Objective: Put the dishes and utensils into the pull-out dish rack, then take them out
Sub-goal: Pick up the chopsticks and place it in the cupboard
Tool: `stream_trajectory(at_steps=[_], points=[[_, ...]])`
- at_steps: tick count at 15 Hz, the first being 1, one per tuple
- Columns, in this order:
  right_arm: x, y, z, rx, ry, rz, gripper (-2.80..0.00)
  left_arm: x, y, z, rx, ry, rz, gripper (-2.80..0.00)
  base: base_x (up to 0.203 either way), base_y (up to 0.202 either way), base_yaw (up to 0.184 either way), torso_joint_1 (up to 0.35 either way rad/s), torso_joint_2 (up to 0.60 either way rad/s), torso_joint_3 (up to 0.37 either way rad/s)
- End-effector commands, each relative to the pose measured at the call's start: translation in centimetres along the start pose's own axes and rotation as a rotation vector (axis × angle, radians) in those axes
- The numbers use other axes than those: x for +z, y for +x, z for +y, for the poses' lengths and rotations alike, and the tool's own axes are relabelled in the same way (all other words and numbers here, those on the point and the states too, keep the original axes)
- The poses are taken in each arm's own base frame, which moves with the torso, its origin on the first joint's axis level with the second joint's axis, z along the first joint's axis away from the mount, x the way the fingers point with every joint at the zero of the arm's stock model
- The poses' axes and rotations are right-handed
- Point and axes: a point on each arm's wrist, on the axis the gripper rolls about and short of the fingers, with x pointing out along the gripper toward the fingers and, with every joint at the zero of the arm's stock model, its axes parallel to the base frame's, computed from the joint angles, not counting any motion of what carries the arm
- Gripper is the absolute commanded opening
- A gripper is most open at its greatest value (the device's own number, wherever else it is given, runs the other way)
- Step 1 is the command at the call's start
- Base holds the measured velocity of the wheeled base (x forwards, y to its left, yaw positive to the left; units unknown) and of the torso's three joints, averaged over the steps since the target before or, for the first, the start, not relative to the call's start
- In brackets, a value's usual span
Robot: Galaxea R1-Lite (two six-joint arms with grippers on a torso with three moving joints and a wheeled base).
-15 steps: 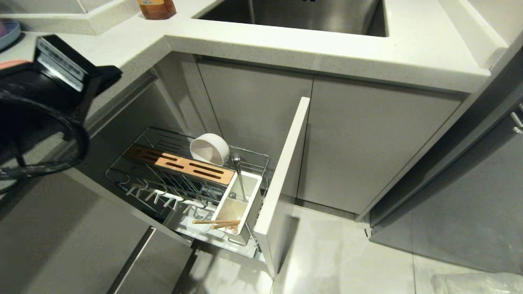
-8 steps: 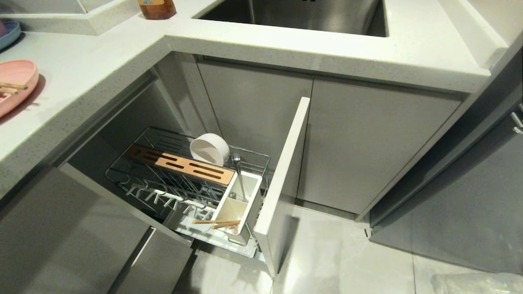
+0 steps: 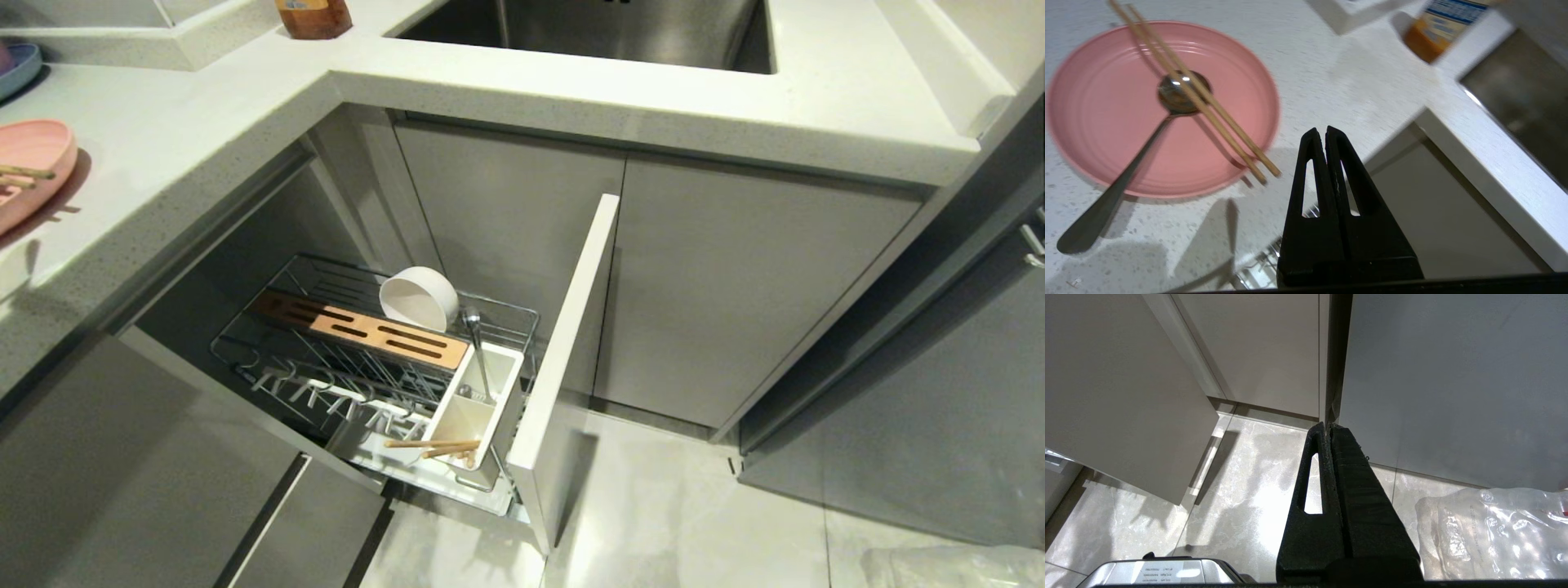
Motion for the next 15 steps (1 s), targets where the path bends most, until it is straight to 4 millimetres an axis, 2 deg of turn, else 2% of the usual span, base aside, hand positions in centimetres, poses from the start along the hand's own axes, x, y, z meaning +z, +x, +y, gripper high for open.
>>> stream_trajectory(at_steps=[1, 7, 12, 15], points=[[-0.1, 0.0, 0.0, -0.001, 0.000, 0.002, -2.80, -1.1, 3.5, -0.2, 0.107, 0.010, 0.020, -2.80, 0.000, 0.000, 0.000, 0.000, 0.00, 0.000], [-0.1, 0.0, 0.0, -0.001, 0.000, 0.002, -2.80, -1.8, 7.7, 0.6, 0.262, -0.010, 0.011, -2.80, 0.000, 0.000, 0.000, 0.000, 0.00, 0.000], [-0.1, 0.0, 0.0, 0.000, 0.000, 0.002, -2.80, -3.7, 10.9, 0.7, 0.348, 0.034, 0.062, -2.80, 0.000, 0.000, 0.000, 0.000, 0.00, 0.000], [-0.1, 0.0, 0.0, 0.000, 0.000, 0.001, -2.80, -4.0, 11.5, 0.7, 0.353, 0.028, 0.069, -2.80, 0.000, 0.000, 0.000, 0.000, 0.00, 0.000]])
